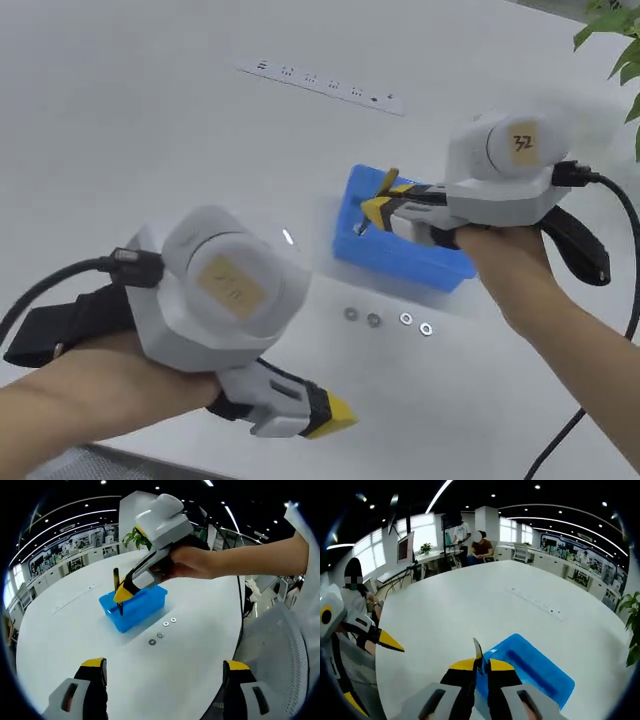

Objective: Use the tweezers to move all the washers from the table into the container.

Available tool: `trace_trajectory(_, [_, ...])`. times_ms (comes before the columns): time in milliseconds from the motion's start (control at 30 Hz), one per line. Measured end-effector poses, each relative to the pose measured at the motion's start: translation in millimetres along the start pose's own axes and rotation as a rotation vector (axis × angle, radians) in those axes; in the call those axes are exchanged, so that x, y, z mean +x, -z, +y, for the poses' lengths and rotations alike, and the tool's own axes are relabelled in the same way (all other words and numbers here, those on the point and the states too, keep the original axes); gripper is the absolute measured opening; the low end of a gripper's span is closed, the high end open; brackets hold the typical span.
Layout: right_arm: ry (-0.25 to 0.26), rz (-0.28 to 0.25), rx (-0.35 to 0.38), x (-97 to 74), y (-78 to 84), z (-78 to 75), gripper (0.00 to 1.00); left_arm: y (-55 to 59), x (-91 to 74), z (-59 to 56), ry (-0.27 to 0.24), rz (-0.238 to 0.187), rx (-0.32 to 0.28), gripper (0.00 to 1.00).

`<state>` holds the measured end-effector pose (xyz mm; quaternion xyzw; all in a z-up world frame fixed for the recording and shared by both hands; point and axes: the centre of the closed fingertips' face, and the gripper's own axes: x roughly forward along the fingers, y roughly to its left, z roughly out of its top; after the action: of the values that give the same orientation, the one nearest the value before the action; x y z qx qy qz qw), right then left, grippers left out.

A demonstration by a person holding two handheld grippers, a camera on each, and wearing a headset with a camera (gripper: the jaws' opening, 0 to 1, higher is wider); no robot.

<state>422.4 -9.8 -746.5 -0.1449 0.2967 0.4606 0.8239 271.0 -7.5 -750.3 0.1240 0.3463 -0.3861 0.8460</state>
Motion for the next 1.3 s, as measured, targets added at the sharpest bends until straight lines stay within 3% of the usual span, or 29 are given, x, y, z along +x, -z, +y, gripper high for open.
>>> trace_trajectory(200, [0.004,0.030,0.019,11.3,12.9,-3.0,0.04,2.5,0.4,5.0,-0.003,0.011,-0.008,0.99])
trace_trajectory(400, [0.006,0.011,0.020,3.1,7.2,-1.8,0.04,2.9,2.6,4.9,-0.009,0.019,0.001,0.99])
trace_trajectory(667, [0.010,-0.085,0.018,-33.0,-18.9,8.4,0.04,3.6,3.6,5.1,-0.014,0.025,0.000,0.99])
trace_trajectory(800, [0.006,-0.112,0.012,-49.8,-22.7,17.3,0.04,4.9,3.1,6.5,-0.019,0.031,0.008,0.99])
trace_trajectory(1033, [-0.009,-0.106,0.028,-63.0,-11.0,30.2,0.04,-0.2,1.2,8.9,-0.031,0.011,0.004,0.99])
trace_trajectory(1300, [-0.022,-0.060,0.052,-52.3,17.3,42.8,0.04,-4.4,-0.9,11.6,-0.040,-0.014,-0.012,0.99])
